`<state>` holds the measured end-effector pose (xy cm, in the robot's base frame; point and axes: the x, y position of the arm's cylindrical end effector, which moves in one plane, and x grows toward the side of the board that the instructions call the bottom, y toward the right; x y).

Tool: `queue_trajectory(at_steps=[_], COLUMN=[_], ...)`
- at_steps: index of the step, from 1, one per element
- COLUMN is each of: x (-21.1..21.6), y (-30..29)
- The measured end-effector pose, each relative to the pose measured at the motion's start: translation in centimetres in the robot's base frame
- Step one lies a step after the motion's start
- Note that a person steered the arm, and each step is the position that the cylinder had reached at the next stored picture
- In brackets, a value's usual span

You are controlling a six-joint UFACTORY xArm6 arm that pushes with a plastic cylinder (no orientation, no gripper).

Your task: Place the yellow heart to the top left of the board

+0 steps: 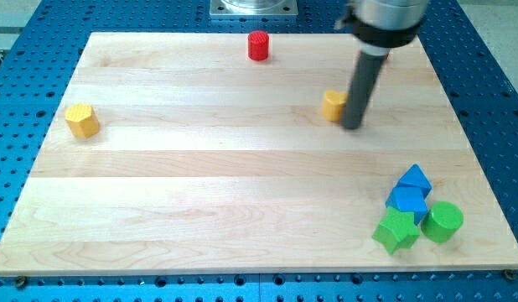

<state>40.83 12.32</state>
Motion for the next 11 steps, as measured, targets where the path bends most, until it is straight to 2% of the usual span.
queue_trajectory(at_steps=[1,2,4,5,6,7,8,9,11], x=[-1.8,-4.9,-1.6,-2.1,-5.0,-4.5,-4.3,-6.3,-13.0], y=[0.9,-1.3,-15.7,-22.4,-27.0,-26.6,-19.3,-17.1,-24.6])
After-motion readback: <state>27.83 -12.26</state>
